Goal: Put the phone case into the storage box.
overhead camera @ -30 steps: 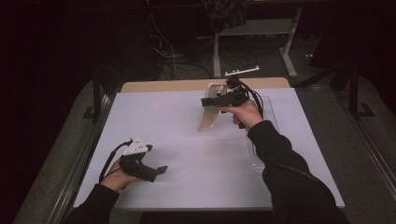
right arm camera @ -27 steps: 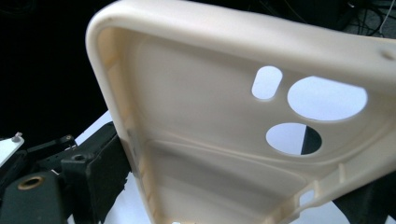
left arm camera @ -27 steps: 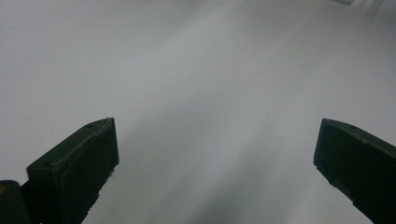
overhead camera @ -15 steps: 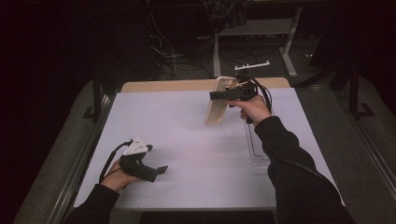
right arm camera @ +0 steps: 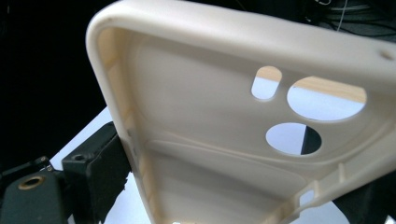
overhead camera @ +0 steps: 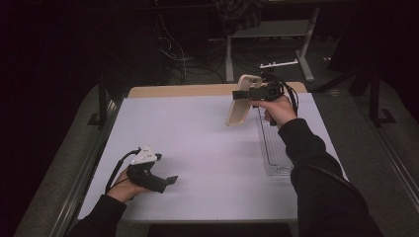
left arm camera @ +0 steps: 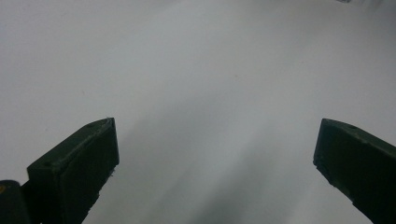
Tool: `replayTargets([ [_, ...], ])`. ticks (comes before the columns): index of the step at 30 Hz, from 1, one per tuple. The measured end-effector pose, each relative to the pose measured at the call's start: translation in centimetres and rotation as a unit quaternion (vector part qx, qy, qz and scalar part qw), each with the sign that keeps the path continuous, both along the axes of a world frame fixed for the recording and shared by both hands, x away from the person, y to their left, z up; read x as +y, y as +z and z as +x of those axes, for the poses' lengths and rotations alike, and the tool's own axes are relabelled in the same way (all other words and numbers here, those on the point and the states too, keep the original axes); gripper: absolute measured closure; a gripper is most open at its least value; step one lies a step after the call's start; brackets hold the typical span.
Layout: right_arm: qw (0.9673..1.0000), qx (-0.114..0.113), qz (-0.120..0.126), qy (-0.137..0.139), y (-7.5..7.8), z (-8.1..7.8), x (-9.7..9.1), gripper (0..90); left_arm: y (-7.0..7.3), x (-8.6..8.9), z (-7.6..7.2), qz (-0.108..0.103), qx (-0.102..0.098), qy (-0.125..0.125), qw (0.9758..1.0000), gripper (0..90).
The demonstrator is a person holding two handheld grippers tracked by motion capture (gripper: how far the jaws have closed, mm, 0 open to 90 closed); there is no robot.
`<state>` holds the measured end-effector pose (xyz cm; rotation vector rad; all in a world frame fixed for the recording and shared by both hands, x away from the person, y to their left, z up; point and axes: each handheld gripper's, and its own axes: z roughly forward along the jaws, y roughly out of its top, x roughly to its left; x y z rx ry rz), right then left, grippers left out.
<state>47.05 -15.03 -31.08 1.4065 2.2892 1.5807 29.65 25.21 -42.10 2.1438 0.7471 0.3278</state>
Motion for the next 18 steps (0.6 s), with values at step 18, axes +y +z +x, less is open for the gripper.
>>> replayTargets([
  [18, 0.9994, 0.002, -0.005, -0.035, 0.6, 0.7, -2.7, 9.9, 0.0, 0.0, 0.0, 0.0, 0.0, -0.002, 1.0, 0.0],
])
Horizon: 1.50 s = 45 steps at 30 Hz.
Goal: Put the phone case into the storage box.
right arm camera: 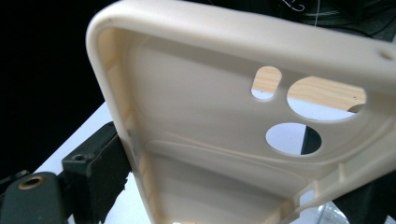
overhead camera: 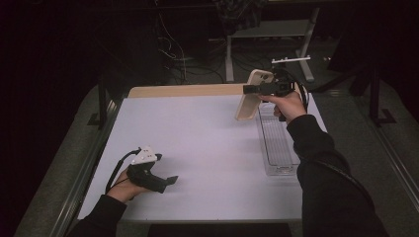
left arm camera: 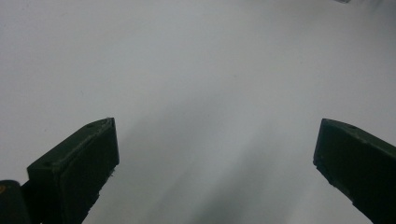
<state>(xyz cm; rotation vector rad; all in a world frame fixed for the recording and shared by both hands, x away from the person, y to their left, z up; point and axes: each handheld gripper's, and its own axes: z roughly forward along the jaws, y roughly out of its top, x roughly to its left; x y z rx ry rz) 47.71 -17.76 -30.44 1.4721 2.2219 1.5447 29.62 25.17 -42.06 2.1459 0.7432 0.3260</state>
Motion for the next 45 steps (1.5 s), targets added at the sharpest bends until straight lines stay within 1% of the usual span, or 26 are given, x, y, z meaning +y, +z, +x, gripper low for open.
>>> replayTargets([
  [7, 1.0, 0.001, -0.002, -0.008, 0.2, 0.1, -0.7, 9.9, 0.0, 0.0, 0.0, 0.0, 0.001, -0.001, 1.0, 0.0],
  [9, 0.9999, 0.0, -0.003, -0.01, 0.3, 0.1, -0.9, 9.9, 0.0, -0.1, 0.0, -0.006, 0.001, 0.001, 1.0, 0.0],
  [10, 0.9999, 0.003, -0.002, -0.012, 0.3, 0.1, -1.0, 9.9, 0.0, -0.1, 0.0, -0.005, 0.002, 0.001, 1.0, 0.0],
  [23, 0.9995, 0.007, -0.007, -0.032, 0.1, 0.5, -2.5, 9.9, 0.0, -0.1, 0.0, -0.007, 0.004, 0.0, 1.0, 0.0],
  [35, 0.9985, 0.01, -0.021, -0.05, -0.1, 0.8, -3.9, 9.9, -0.1, -0.1, 0.0, -0.007, 0.004, 0.001, 1.0, 0.0],
  [37, 0.9984, 0.009, -0.022, -0.052, -0.1, 0.8, -4.2, 9.9, 0.0, -0.1, 0.0, -0.003, 0.004, -0.001, 1.0, 0.0],
  [45, 0.9972, 0.016, -0.034, -0.065, -0.4, 0.9, -5.1, 10.0, -0.1, -0.2, -0.1, -0.006, 0.005, 0.001, 1.0, 0.0],
])
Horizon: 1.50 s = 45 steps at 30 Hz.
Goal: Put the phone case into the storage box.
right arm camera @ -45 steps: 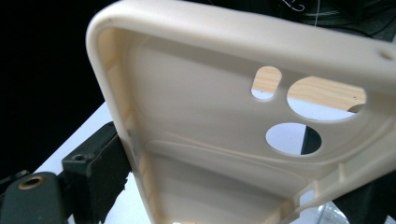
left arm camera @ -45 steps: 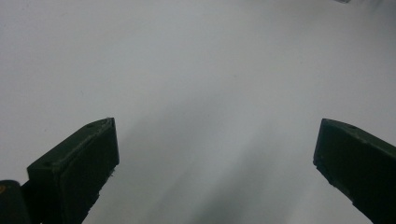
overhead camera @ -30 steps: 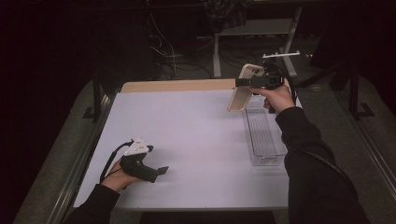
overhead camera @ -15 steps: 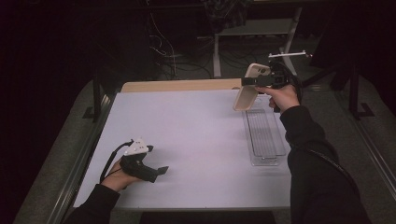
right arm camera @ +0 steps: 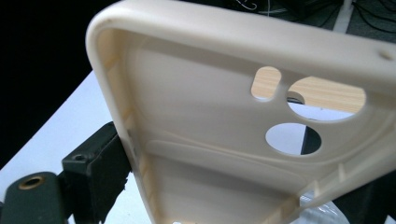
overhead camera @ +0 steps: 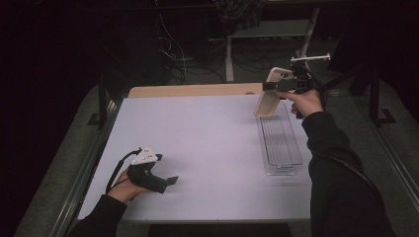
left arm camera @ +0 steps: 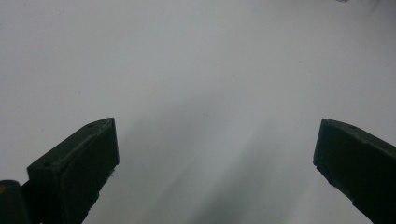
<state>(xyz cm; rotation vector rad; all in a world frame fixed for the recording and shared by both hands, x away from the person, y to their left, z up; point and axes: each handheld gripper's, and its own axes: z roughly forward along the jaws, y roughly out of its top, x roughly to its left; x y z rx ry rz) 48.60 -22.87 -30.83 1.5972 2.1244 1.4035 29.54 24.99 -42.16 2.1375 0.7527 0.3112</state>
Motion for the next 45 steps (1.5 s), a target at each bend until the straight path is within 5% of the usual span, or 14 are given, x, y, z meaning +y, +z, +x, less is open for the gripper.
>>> replayTargets([
  [34, 0.9963, 0.007, -0.079, -0.033, -2.1, 0.6, -0.7, 10.0, -0.3, -0.4, -0.1, 0.008, 0.002, -0.011, 0.9999, 0.0],
  [45, 0.9944, 0.026, -0.096, -0.035, -3.2, 0.9, 0.0, 9.9, -0.3, -0.4, -0.1, 0.008, 0.002, -0.011, 0.9999, 0.0],
])
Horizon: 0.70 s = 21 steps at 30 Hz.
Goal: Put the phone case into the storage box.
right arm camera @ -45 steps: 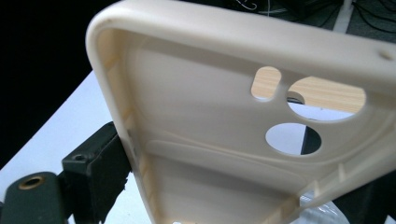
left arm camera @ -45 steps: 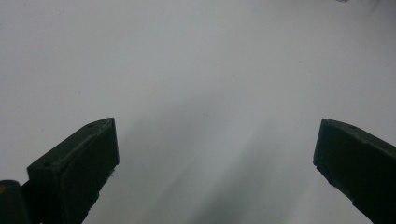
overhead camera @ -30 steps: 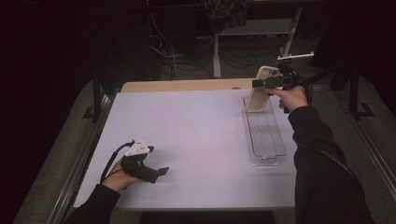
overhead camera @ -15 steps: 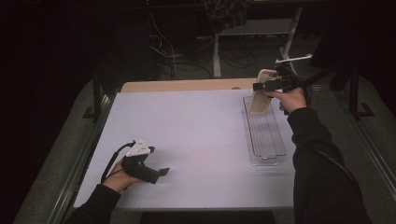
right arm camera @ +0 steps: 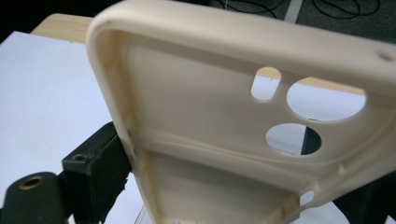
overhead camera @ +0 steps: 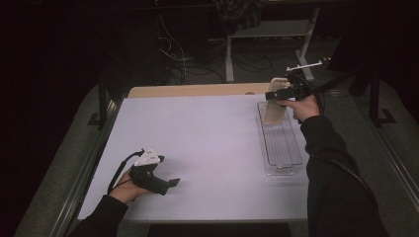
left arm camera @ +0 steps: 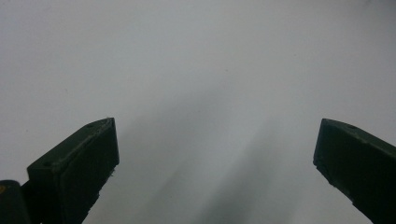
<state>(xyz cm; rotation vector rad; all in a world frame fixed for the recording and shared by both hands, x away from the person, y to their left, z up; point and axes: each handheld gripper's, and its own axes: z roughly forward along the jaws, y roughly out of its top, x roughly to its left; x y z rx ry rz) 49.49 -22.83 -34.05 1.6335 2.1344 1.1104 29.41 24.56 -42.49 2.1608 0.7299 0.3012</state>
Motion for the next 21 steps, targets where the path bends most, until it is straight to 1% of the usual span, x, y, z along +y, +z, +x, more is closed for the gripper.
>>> replayTargets([
  [4, 0.9999, 0.005, -0.008, -0.006, -0.3, 0.2, 0.5, 9.9, 0.0, 0.0, 0.0, -0.002, 0.002, 0.001, 1.0, 0.0],
  [5, 0.9999, 0.005, -0.013, -0.006, -0.3, 0.3, 0.6, 9.8, 0.0, 0.0, -0.1, -0.001, 0.002, 0.001, 1.0, 0.0],
  [8, 0.9998, 0.006, -0.018, -0.008, -0.4, 0.5, 0.9, 9.8, 0.0, -0.1, -0.1, -0.004, 0.002, 0.001, 1.0, 0.0],
  [11, 0.9997, 0.006, -0.022, -0.01, -0.5, 0.7, 1.1, 9.8, 0.0, -0.1, -0.1, -0.003, 0.002, 0.0, 1.0, 0.0],
  [21, 0.9989, 0.011, -0.037, -0.026, -1.4, 1.3, 1.3, 9.6, 0.0, -0.1, -0.1, -0.003, 0.004, -0.002, 1.0, 0.0],
])
